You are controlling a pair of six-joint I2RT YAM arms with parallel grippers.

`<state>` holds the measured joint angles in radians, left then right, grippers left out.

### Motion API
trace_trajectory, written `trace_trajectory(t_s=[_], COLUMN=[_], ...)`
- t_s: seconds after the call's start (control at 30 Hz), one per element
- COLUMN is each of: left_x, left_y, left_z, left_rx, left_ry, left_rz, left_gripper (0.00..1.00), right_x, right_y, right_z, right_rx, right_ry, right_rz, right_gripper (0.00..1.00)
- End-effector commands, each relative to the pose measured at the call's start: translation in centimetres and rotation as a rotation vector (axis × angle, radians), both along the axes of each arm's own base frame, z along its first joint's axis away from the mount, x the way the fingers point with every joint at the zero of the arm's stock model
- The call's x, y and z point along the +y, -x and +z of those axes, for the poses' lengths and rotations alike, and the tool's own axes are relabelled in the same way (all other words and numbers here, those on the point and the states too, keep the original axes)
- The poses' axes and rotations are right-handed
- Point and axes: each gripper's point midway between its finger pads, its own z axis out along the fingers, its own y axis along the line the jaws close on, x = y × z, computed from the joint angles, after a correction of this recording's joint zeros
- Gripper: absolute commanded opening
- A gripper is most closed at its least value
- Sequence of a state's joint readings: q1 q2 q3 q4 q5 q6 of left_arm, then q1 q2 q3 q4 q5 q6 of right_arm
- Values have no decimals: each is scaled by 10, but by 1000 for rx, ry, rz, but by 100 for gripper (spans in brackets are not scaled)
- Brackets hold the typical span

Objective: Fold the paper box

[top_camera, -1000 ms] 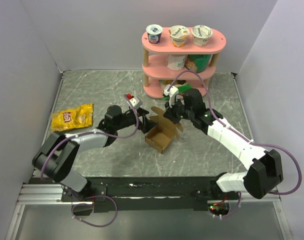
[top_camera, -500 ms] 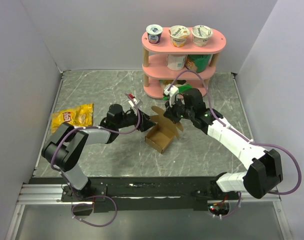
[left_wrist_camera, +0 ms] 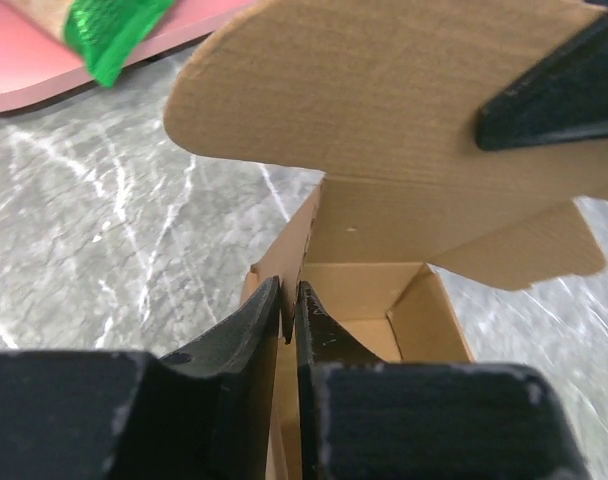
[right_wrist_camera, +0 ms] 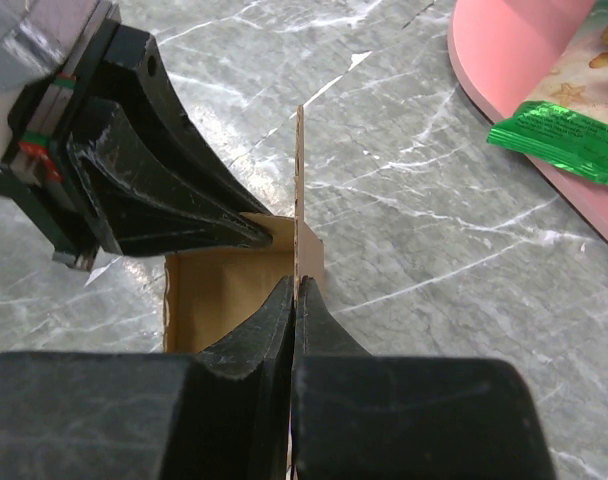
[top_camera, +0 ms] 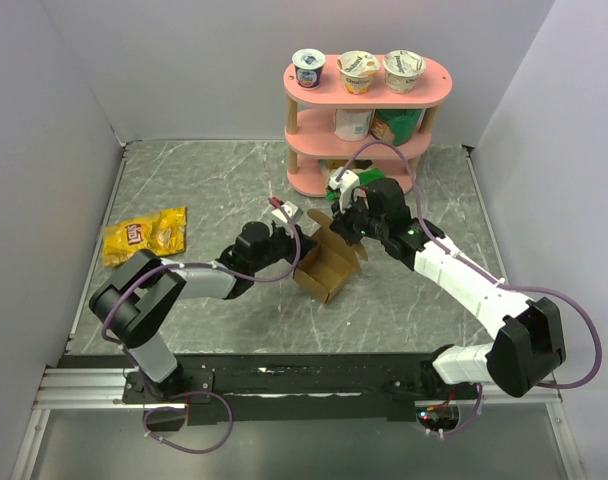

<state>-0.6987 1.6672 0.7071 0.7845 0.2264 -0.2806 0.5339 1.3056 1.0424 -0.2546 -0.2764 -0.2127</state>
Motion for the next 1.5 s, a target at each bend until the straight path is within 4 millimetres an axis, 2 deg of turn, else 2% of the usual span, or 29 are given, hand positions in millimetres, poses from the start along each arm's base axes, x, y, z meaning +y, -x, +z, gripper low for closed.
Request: trace_trajectory(t_s=[0.0,0.1,0.13,0.17,0.23,0.27,0.3,0.37,0.43,0.47,0.5,0.53,0.57,0.6,0.63,0.67,0.7,0.77,0.93,1.0,1.03,1.07,1.13,1.17,1.2,1.23,1.27,1.33,1.47], left_x=[1,3,6,7,7,11,13,19,25,31,34,40,43,48,48,50,50,48,44,42,41,40,36,34,31,27,26,23,17], left_y=[-14,-14,-16,-15,-14,-16,-17,-15,-12,-14,-14,-12,-11,-7,-6,-6,-6,-5,-4,-3,-2,-1,2,2,1,2,2,2,3], left_z=[8,13,12,10,7,3,3,1,-1,1,4,0,6,3,7,7,6,7,7,8,10,13,17,18,18,17,17,20,22], left_rx=[-7,-19,-16,-8,18,32,32,35,24,13,3,0,-20,-23,-36,-40,-41,-49,-69,-83,-97,-127,-164,-166,-159,-153,-154,-156,-147], left_ry=[16,38,36,33,36,29,32,40,40,34,40,38,56,54,64,60,52,46,18,5,-4,-26,-47,-55,-69,-76,-77,-73,-72], left_rz=[121,143,166,178,189,221,237,270,295,338,354,366,375,381,382,389,390,382,365,347,331,309,257,237,220,191,178,155,125], left_gripper=[14,1,1,1,1,1,1,1,1,1,1,1,1,1,1,1,1,1,1,1,1,1,1,1,1,1,1,1,1], right_x=[8,9,8,9,11,7,6,-2,-14,-22,-33,-38,-43,-46,-48,-50,-50,-49,-47,-53,-44,-43,-47,-37,-40,-39,-34,-37,-37], right_y=[-6,-6,-6,-6,-2,-1,2,10,14,21,23,29,32,37,40,40,42,38,11,-7,-9,-17,-32,-33,-40,-44,-48,-61,-83], right_z=[15,15,14,18,22,32,35,55,57,69,57,65,61,43,43,38,24,13,2,13,6,16,9,20,7,4,11,-3,-4], right_rx=[-61,-60,-56,-64,-64,-79,-80,-113,-127,-164,-164,-199,-210,-193,-209,-206,-193,-188,-231,-255,-212,-233,-223,-228,-191,-178,-183,-170,-202], right_ry=[-42,-38,-36,-40,-58,-77,-89,-138,-160,-186,-167,-200,-205,-192,-203,-200,-190,-182,-140,-154,-168,-187,-168,-196,-177,-177,-192,-172,-159], right_rz=[-7,-17,-26,-31,-44,-70,-71,-106,-163,-184,-223,-237,-245,-243,-245,-251,-245,-248,-235,-210,-144,-122,-83,2,27,52,97,112,142], right_gripper=[0,0,2,10,42,68,99,100,100,100,100,100,100,98,95,90,81,74,71,71,71,74,78,83,84,85,85,84,80])
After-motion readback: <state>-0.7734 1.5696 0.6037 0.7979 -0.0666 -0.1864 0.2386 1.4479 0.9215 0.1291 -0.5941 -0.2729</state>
